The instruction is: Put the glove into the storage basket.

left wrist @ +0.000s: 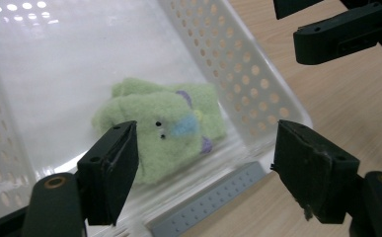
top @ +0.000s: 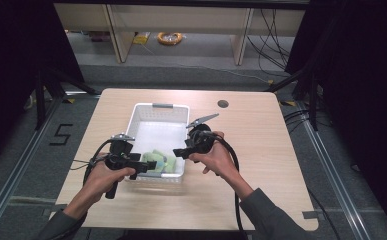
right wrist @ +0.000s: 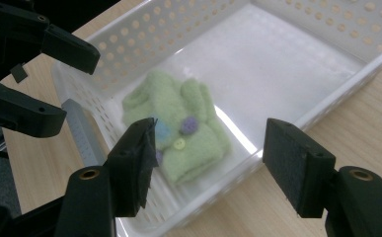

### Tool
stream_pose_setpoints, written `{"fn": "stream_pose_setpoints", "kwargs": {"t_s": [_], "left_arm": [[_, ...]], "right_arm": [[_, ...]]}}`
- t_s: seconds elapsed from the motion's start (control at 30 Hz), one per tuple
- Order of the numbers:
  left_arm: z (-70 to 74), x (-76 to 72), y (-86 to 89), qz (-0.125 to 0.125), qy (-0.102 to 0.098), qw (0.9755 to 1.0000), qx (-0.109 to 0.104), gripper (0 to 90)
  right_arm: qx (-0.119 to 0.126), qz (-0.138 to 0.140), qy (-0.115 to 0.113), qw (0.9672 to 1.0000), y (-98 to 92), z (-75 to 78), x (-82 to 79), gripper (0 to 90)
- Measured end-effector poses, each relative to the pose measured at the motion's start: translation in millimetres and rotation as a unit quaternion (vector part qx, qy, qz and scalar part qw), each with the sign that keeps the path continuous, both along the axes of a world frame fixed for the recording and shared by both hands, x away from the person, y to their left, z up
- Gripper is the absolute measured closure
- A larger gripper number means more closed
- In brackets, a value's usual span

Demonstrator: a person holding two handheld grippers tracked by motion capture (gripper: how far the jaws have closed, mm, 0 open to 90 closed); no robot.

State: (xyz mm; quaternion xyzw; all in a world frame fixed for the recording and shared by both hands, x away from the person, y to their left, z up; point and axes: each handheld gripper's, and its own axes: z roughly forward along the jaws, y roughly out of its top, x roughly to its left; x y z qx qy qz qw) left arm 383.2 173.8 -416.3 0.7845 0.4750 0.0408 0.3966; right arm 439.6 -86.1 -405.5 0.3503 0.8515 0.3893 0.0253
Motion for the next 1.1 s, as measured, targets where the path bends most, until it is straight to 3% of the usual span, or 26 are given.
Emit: {"fn": "stream_pose_setpoints", "kwargs": {"t_s": [0.4, 0.47, 0.5, 0.6, 0.67, 0.73, 0.83, 0.87, 0.93, 1.1], "left_arm": [[8.1, -12.2, -2.3, -0.011, -0.013, 0.9998, -0.014, 23.7], [7.3, -14.8, -2.8, -0.012, -0.014, 0.9997, -0.017, 23.5], [6.1, -16.6, -4.9, -0.005, -0.015, 0.9995, -0.028, 23.2], [5.5, -19.2, -5.1, -0.013, -0.014, 0.9996, -0.023, 22.3], [4.0, -21.7, -8.0, -0.01, -0.015, 0.9993, -0.032, 21.7], [3.5, -24.1, -8.3, -0.02, -0.014, 0.9994, -0.023, 21.1], [2.2, -28.6, -12.3, -0.019, -0.014, 0.999, -0.037, 20.7], [2.5, -29.5, -11.9, -0.026, -0.015, 0.9991, -0.031, 20.5], [1.4, -33.2, -16.2, -0.024, -0.017, 0.9986, -0.044, 20.4], [1.3, -41.4, -22.8, -0.037, -0.026, 0.9979, -0.046, 20.5]], "right_arm": [[0.024, 0.003, -0.005, 0.9997, -25.1, 6.0, -9.5, 36.0], [0.027, 0.01, -0.017, 0.9994, -30.5, 6.6, -9.5, 35.6], [0.03, 0.002, -0.011, 0.9995, -33.6, 7.7, -11.7, 35.5], [0.033, -0.002, -0.016, 0.9993, -40.4, 7.8, -13.7, 35.1], [0.035, -0.005, -0.017, 0.9992, -45.8, 7.3, -15.8, 34.8], [0.039, -0.013, -0.01, 0.9991, -49.3, 7.6, -18.6, 34.8], [0.039, -0.019, -0.012, 0.999, -56.5, 6.8, -20.5, 34.6], [0.044, -0.017, -0.014, 0.9988, -59.1, 5.5, -20.7, 34.5], [0.042, -0.015, -0.021, 0.9988, -63.5, 3.7, -21.5, 34.4], [0.05, -0.021, -0.019, 0.9983, -74.5, 0.7, -25.5, 33.7]]}}
